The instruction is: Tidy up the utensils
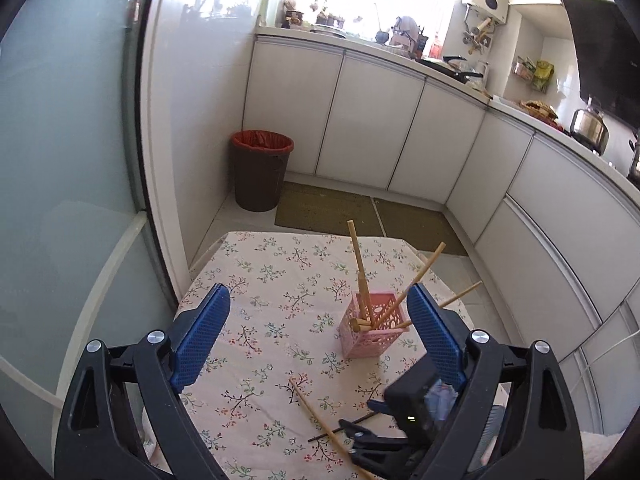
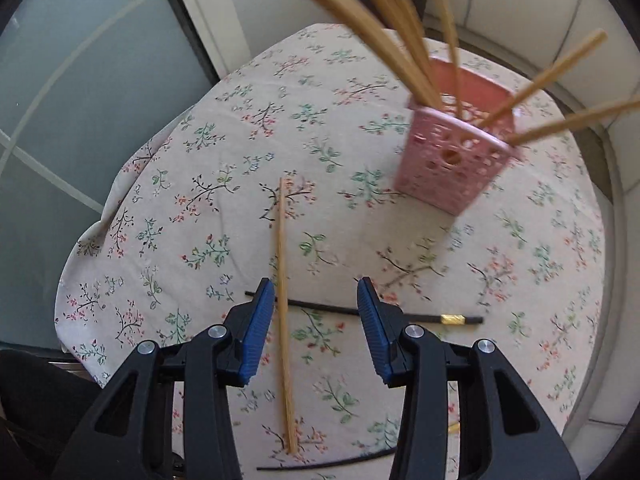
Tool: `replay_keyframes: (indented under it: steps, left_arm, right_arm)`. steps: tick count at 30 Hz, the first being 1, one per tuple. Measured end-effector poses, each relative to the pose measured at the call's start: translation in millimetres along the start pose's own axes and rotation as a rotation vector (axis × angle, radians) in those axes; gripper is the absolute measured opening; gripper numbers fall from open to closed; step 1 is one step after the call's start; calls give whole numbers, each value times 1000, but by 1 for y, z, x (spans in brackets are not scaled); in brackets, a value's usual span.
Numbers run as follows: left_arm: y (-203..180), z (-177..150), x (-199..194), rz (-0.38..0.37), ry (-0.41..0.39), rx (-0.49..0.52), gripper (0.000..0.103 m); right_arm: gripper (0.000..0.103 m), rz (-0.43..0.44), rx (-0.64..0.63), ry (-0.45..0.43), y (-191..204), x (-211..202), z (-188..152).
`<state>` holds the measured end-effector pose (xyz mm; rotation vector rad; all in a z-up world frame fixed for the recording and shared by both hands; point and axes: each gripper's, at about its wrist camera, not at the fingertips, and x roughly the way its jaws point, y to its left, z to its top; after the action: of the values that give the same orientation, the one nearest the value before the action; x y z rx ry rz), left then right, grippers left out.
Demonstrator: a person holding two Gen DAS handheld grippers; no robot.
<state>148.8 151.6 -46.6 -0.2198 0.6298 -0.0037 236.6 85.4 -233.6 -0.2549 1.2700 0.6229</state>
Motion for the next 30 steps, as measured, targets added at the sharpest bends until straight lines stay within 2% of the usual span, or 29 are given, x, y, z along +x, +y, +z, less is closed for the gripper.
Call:
replay_keyframes:
  steps: [4, 11, 14, 17, 18, 22, 25, 30]
  left_arm:
    - [12, 1, -4, 0, -5, -29, 86]
    - [21, 4, -7, 1, -12, -49, 86]
    - [23, 4, -10, -3, -21, -55, 86]
    - [23, 5, -13, -6, -29, -63, 86]
    - [24, 5, -13, -7, -29, -64, 86]
    - [28, 6, -18, -7, -42, -71, 86]
    - [32, 6, -21, -7, -49, -76, 86]
    - [29, 6, -22, -16, -49, -74, 86]
  right_arm:
    - [44, -2, -36, 37, 16, 29, 22]
    - [45, 31, -59, 119, 46, 72, 33]
    - [43, 22, -42, 90, 51, 76, 38]
    - [6, 71, -17, 88, 51, 77, 44]
    - [6, 76, -3, 85, 51, 78, 44]
    - [6, 102, 22, -2, 47, 53, 30]
    - [6, 146, 31, -123, 39, 5, 4]
    - [6, 121, 45, -325, 21, -83, -42]
